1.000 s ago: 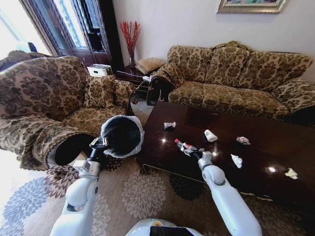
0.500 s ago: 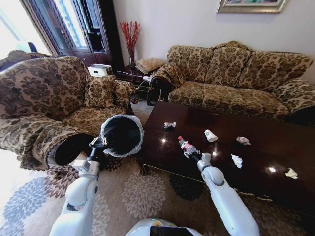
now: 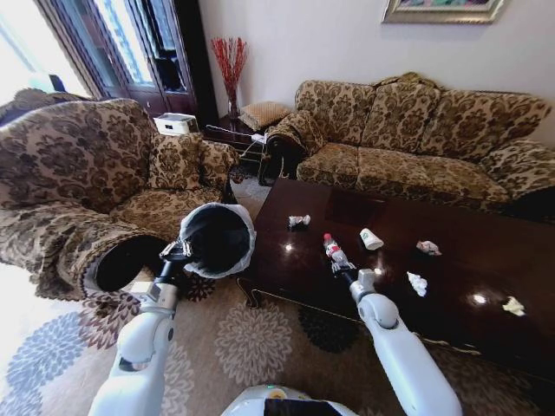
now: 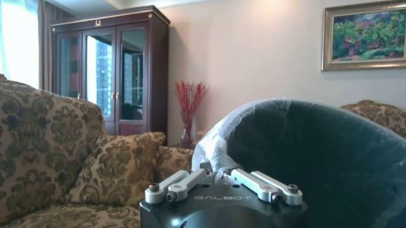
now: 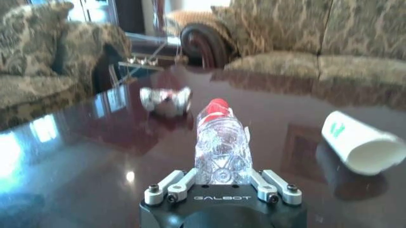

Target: Move to the front of the table and place the trash on the table into the trash bin.

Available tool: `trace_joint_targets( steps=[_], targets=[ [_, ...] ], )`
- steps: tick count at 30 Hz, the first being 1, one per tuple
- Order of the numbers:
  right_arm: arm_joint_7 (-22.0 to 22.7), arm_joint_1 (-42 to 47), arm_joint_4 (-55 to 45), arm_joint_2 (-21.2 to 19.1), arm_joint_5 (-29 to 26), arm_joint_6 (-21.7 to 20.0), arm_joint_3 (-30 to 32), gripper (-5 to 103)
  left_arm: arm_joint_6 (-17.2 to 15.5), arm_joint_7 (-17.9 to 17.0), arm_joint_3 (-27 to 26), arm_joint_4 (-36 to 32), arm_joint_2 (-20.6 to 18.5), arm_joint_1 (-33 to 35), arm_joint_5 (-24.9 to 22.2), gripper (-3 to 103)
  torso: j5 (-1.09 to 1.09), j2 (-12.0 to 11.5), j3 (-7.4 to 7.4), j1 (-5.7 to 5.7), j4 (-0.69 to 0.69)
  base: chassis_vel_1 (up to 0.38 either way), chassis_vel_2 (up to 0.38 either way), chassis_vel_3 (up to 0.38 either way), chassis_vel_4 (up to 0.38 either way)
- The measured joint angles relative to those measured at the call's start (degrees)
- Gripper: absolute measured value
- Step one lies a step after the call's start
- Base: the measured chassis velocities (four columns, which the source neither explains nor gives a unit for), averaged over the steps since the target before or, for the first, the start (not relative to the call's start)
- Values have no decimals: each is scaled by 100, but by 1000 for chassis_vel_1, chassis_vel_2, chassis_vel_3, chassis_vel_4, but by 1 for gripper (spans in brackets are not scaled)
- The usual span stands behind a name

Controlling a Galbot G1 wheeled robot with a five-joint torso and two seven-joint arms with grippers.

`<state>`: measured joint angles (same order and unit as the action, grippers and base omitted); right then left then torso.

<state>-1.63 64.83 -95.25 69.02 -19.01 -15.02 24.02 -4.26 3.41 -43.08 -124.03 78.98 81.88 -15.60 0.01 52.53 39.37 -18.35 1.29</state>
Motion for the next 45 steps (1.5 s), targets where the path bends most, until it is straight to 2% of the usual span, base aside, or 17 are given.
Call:
trace_joint_targets(
  steps=[4, 5, 7, 9, 12, 13, 15, 16, 20, 21, 23, 25, 29, 38, 41, 43, 45],
  targets=[
    [7, 206, -713, -80, 22, 43, 130, 16, -187, -57, 127, 37, -235, -15, -131, 3, 0, 0, 0, 0, 0, 0, 0, 0, 0],
    [11, 246, -936, -129, 7, 44, 154, 16, -272, -90, 171, 47, -311, -33, -167, 3, -1, 0, 0, 0, 0, 0, 0, 0, 0],
    [7, 277, -1684, -297, -188, -23, 191, 16, -663, -192, 362, 58, -563, -185, -324, 3, -1, 0, 0, 0, 0, 0, 0, 0, 0],
    [7, 254, -1849, -332, -271, -55, 185, 16, -756, -222, 430, 57, -617, -231, -374, 3, 0, 0, 0, 1, 0, 0, 0, 0, 0],
    [131, -110, -2768, -650, -1047, -423, -67, 16, -1293, -405, 916, 13, -1011, -550, -764, 3, -2, 0, 0, 0, 0, 0, 0, 0, 0],
    [131, -110, -2768, -650, -1047, -423, -67, 16, -1293, -405, 916, 13, -1011, -550, -764, 3, -2, 0, 0, 0, 0, 0, 0, 0, 0],
    [343, -518, -3358, -1188, -1852, -658, -490, 16, -1726, -599, 1318, 3, -1478, -856, -1249, 3, -3, 0, 0, 0, 1, 0, 0, 0, 0],
    [343, -518, -3358, -1188, -1852, -658, -490, 16, -1726, -599, 1318, 3, -1478, -856, -1249, 3, -3, 0, 0, 0, 1, 0, 0, 0, 0],
    [531, -1172, -3861, -1882, -2855, -982, -1156, 16, -2381, -822, 1769, 136, -2190, -1569, -1999, 3, -2, 0, 0, 0, 0, 0, 0, 0, 0],
    [531, -1172, -3861, -1882, -2855, -982, -1156, 16, -2381, -822, 1769, 136, -2190, -1569, -1999, 3, -2, 0, 0, 0, 0, 0, 0, 0, 0],
    [642, -1351, -4015, -2044, -3235, -1134, -1503, 16, -2541, -843, 1959, 291, -2434, -1948, -2126, 3, -1, 0, 1, -1, -1, 0, 0, 0, 0],
    [671, -1424, -4043, -2142, -3304, -1177, -1816, 16, -2649, -865, 2075, 381, -2560, -2212, -2257, 3, -1, 0, 1, -1, 1, 0, 0, 0, 0],
    [608, -1467, -3904, -2185, -3174, -1189, -2217, 16, -2761, -918, 2179, 452, -2554, -2444, -2448, 3, -2, 0, 0, 0, -2, 0, 0, 0, 0],
    [611, -2048, -3413, -2054, -2960, -1297, -2851, 15, -2781, -916, 2164, 437, -2417, -2398, -2465, 3, -2, 0, 1, -1, 2, 0, 0, 0, 0],
    [652, -2199, -3346, -1973, -2960, -1341, -2928, 30, -2778, -896, 2133, 436, -2431, -2385, -2456, 3, -1, 0, 0, 0, 2, 0, 0, 0, 0],
    [652, -2208, -3339, -1973, -2959, -1341, -2928, 30, -2774, -886, 2129, 447, -2438, -2381, -2451, 3, -1, 0, 0, 0, 1, 0, 0, 0, 0],
    [641, -2248, -3310, -1994, -2951, -1341, -2930, 41, -2757, -849, 2115, 499, -2440, -2377, -2411, 3, -1, 0, 0, 0, 0, 0, 0, 0, 0]
  ],
)
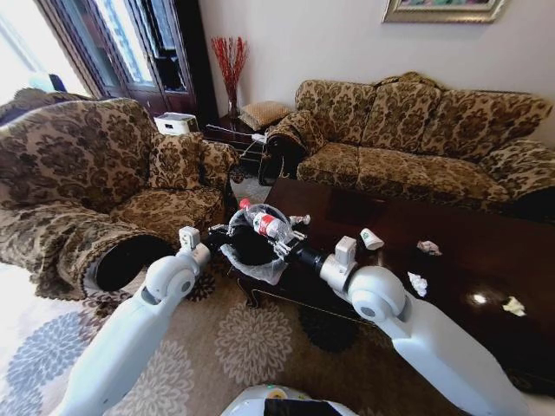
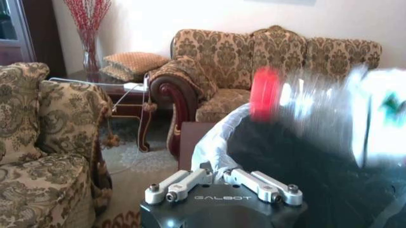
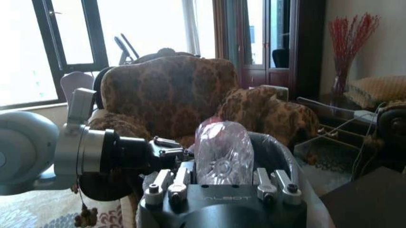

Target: Move to the front of the table and place the trash on the table into the trash bin.

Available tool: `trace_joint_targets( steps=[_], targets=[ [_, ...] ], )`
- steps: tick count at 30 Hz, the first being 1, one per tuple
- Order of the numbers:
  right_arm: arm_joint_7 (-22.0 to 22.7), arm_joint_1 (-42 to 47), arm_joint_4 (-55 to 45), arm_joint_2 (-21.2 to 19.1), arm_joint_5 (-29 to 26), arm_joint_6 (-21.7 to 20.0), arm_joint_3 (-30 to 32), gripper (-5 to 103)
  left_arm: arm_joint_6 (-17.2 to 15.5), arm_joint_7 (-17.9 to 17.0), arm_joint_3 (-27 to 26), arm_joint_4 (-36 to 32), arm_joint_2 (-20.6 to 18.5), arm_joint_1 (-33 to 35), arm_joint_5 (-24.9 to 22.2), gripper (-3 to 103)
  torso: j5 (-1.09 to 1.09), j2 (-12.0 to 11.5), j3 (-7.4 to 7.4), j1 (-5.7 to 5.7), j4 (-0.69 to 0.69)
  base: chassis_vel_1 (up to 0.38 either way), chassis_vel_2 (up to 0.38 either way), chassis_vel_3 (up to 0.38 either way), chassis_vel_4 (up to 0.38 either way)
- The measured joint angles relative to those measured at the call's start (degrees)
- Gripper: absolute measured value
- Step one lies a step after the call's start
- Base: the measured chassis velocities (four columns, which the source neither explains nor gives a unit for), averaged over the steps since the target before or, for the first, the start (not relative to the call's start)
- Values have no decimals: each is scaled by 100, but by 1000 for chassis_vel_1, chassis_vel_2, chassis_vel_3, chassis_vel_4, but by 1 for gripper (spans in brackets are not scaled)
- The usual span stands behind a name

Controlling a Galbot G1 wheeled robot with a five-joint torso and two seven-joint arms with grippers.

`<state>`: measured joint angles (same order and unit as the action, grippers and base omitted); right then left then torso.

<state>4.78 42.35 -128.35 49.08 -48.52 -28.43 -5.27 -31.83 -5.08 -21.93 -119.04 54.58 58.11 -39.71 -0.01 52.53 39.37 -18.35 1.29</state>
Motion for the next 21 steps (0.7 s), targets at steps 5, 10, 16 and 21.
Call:
trace_joint_targets(
  steps=[5, 10, 16, 21],
  targets=[
    [-10, -59, 49, -9, 26, 6, -26, 63, 17, 28, 5, 15, 37, -42, 19, 3, 0, 0, 0, 0, 0, 0, 0, 0, 0],
    [16, -50, 47, 12, 86, 84, 100, 80, 21, 41, -13, -23, 64, -44, 21, 3, 1, 0, 0, 0, 0, 0, 0, 0, 0],
    [396, 58, 214, 74, 112, 204, 669, 95, 232, 40, -192, -58, 180, 182, 241, 3, 0, 0, 0, 0, 0, 0, 0, 0, 0],
    [514, 944, 395, 191, 484, 358, 1812, 100, 696, 22, -590, -136, 479, 665, 763, 3, 2, 0, 0, 0, 1, 0, 0, 0, 0]
  ],
)
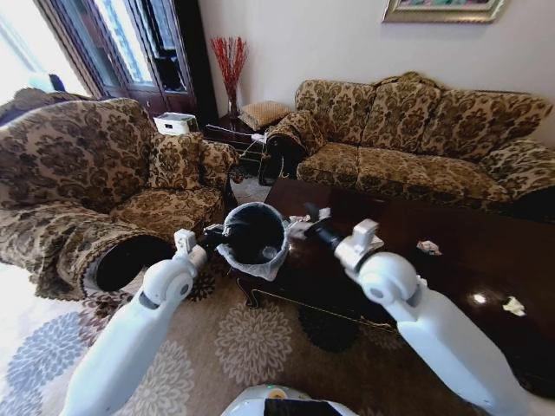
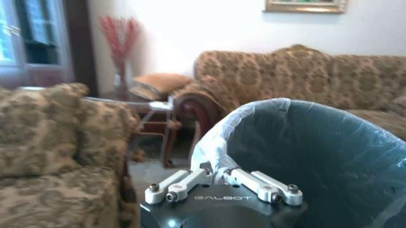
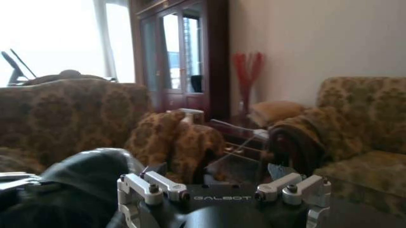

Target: Move to the front of the table and place the trash on the table into the trash bin.

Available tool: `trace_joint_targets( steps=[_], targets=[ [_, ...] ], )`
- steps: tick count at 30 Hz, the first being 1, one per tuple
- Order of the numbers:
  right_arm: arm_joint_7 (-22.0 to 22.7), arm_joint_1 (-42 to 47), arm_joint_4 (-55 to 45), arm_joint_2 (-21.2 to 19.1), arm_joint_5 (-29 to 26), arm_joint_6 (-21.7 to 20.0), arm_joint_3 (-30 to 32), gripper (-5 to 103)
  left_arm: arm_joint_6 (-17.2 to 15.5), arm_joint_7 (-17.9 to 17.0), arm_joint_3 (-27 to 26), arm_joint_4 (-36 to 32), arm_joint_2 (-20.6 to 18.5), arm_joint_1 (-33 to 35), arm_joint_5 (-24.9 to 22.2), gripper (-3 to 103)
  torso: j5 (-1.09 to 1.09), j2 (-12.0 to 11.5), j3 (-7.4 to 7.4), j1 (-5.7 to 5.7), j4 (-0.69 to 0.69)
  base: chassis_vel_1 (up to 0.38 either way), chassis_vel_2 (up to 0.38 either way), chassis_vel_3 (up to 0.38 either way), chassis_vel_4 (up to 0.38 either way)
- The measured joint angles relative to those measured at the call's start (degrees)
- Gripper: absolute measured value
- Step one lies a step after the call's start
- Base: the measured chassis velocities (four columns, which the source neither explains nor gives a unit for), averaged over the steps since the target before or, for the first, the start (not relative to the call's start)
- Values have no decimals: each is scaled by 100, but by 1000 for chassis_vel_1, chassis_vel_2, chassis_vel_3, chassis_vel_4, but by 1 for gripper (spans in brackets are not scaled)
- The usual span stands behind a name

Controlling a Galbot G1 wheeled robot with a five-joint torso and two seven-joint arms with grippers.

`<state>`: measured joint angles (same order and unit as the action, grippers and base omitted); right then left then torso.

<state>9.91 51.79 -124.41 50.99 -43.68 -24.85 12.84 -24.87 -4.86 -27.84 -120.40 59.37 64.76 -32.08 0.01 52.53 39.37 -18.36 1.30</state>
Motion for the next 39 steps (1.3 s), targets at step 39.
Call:
trace_joint_targets(
  steps=[39],
  targets=[
    [290, 284, 1874, 1080, 1430, 626, 194, 100, 579, -66, -382, -231, 553, 531, 901, 3, -2, 2, -4, 8, -3, -66, 70, 66, -70]
  ],
)
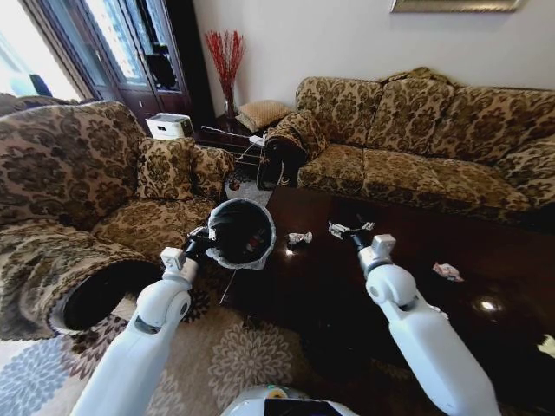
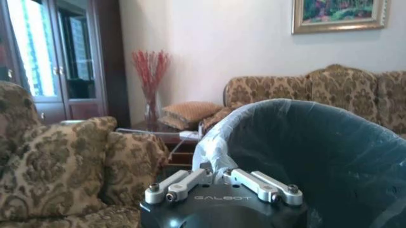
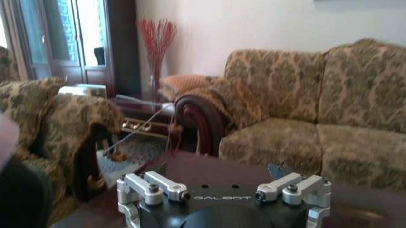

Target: Move to the front of the table and place the trash on the table into the trash bin.

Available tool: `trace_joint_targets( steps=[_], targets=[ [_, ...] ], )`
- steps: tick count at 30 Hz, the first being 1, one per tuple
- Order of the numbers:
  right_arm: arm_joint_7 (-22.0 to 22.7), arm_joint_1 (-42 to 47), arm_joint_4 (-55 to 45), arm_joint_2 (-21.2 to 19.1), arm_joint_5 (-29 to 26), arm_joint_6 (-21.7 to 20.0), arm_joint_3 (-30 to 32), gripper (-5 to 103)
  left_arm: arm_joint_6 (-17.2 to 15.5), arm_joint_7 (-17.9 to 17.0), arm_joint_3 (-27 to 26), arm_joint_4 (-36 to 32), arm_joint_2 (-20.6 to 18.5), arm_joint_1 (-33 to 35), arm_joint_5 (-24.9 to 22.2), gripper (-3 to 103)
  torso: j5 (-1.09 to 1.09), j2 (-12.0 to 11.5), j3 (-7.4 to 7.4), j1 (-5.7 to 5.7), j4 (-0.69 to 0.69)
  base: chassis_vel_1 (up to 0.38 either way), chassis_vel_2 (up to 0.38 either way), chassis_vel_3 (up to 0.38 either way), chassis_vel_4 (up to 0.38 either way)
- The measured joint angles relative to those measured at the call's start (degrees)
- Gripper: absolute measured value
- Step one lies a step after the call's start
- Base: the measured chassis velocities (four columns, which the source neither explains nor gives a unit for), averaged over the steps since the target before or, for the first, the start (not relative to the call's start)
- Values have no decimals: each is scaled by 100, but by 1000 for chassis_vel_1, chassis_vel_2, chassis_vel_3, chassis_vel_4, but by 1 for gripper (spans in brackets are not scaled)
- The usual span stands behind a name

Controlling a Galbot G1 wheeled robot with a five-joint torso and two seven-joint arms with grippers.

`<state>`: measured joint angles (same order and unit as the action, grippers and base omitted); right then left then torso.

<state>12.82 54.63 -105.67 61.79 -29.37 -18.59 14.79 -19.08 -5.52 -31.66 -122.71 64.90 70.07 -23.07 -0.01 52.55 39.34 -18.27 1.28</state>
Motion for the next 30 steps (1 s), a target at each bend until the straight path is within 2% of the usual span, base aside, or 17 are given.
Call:
trace_joint_targets(
  steps=[2, 3, 4, 8, 12, 14, 15, 16, 18, 22, 30],
  targets=[
    [-114, -300, 699, 263, 146, 290, -337, 100, -1, -24, -88, 26, 34, -7, 6, 3, 0, 0, 1, -1, 2, 58, -35, -67, 38],
    [-114, -300, 699, 263, 146, 290, -337, 100, -1, -24, -88, 26, 34, -7, 6, 3, 0, 0, 1, -1, 2, 66, -34, -67, 34],
    [-175, -580, 1244, 456, 304, 492, -532, 100, -1, -64, -132, 29, 54, -15, 17, 3, -2, 0, 2, -2, 3, 0, 0, 0, 0],
    [-266, -1064, 2144, 848, 530, 741, -766, 100, -2, -91, -168, 28, 63, -22, 18, 3, 0, -1, 5, -11, 5, 0, 0, 0, 0],
    [-357, -1392, 2804, 1175, 627, 918, -827, 100, -5, -93, -192, 30, 60, -23, 18, 3, -2, -2, 6, -12, 2, 0, 0, 0, 0],
    [-497, -1718, 3487, 1559, 843, 1159, -822, 100, -8, -95, -202, 30, 79, -42, -7, 3, -1, -2, 5, -11, 1, 0, 0, 0, 0],
    [-497, -1718, 3487, 1559, 843, 1159, -822, 100, -8, -95, -202, 30, 79, -42, -7, 3, -1, -2, 5, -11, 1, 0, 0, 0, 0],
    [-529, -1850, 3766, 1785, 922, 1203, -817, 100, -20, -94, -196, 25, 105, -57, -24, 3, -1, -2, 4, -9, 2, 0, 0, 0, 0],
    [-468, -1915, 3925, 1931, 936, 1199, -808, 100, -28, -96, -187, 13, 124, -65, -26, 3, -1, -2, 4, -8, 4, 0, 0, 0, 0],
    [-223, -1893, 3967, 1976, 932, 1119, -752, 100, -29, -92, -131, 12, 132, -47, -27, 3, 0, -2, 4, -8, 3, 0, 0, 0, 0],
    [-208, -1763, 4030, 1933, 883, 1118, -576, 100, -29, -60, -4, 60, 164, -56, -30, 3, 1, -2, 4, -8, 0, 0, 0, 0, 0]
  ],
)
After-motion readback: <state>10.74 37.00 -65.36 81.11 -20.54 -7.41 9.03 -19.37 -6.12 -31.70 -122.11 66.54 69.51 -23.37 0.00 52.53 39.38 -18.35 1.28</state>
